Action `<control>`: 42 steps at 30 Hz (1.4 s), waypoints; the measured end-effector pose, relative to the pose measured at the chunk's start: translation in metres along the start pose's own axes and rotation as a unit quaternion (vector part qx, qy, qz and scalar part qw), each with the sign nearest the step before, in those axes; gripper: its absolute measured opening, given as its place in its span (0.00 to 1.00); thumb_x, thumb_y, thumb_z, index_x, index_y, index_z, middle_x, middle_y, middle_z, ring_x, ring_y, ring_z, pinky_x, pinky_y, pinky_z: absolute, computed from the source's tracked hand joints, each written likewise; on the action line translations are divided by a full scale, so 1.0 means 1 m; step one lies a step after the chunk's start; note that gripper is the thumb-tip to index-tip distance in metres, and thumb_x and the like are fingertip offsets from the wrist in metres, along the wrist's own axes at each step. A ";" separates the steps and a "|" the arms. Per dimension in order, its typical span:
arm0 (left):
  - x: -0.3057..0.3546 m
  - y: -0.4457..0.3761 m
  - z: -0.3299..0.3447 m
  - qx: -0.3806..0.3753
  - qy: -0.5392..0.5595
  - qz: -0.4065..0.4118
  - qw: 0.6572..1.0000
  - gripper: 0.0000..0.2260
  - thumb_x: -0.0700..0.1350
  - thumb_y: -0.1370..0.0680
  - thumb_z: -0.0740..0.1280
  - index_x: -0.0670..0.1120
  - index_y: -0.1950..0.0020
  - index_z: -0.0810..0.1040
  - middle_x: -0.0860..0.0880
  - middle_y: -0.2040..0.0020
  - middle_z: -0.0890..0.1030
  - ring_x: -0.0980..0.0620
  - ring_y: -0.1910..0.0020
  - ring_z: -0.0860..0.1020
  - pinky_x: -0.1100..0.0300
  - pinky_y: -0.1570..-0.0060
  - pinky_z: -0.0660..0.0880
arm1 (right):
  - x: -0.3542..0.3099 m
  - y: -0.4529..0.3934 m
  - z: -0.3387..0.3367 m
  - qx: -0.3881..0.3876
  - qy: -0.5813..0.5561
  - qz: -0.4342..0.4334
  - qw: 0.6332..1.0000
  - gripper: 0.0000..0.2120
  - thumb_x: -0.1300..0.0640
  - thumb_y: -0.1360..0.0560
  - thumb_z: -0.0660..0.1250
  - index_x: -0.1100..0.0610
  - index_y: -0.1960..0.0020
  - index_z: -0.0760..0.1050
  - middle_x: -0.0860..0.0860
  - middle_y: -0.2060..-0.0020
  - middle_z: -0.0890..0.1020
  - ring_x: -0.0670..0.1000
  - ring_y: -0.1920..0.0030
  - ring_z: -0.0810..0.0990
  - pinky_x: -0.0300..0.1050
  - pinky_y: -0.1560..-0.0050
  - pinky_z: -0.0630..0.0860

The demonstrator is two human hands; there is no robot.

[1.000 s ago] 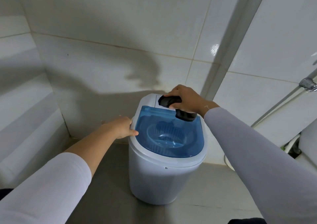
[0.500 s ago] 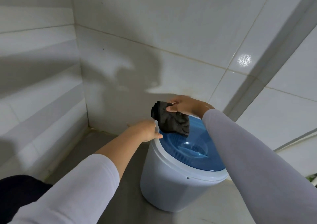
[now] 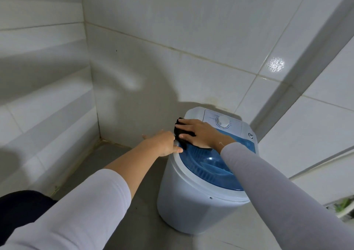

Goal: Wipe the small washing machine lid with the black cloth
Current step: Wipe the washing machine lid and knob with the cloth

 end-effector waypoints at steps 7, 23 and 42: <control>-0.005 -0.002 0.000 0.003 0.011 -0.004 1.000 0.31 0.62 0.28 0.64 0.46 0.31 0.72 0.46 0.32 0.74 0.43 0.34 0.72 0.40 0.34 0.66 | 0.000 0.002 0.001 0.005 -0.004 -0.027 1.000 0.20 0.58 0.21 0.55 0.47 0.31 0.66 0.43 0.27 0.64 0.49 0.26 0.60 0.48 0.26 0.58; -0.001 0.003 -0.003 0.003 -0.009 -0.007 1.000 0.28 0.60 0.25 0.63 0.44 0.31 0.72 0.43 0.32 0.73 0.42 0.34 0.72 0.42 0.33 0.66 | 0.023 0.033 -0.005 0.036 -0.024 -0.007 0.999 0.21 0.65 0.23 0.60 0.49 0.34 0.71 0.45 0.29 0.68 0.48 0.33 0.72 0.30 0.38 0.59; 0.014 0.020 -0.008 0.009 -0.017 -0.009 1.000 0.27 0.56 0.21 0.61 0.41 0.27 0.67 0.43 0.27 0.68 0.43 0.29 0.68 0.49 0.30 0.63 | 0.079 0.112 -0.005 0.092 -0.046 0.065 0.993 0.20 0.69 0.26 0.64 0.54 0.37 0.75 0.49 0.33 0.73 0.51 0.33 0.72 0.23 0.41 0.57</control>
Point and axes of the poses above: each hand's wrist, its own y-axis away from the middle knuckle, its own z-axis out of the palm, x = y × z, the point moved 8 cm from there along -y, towards the middle knuckle
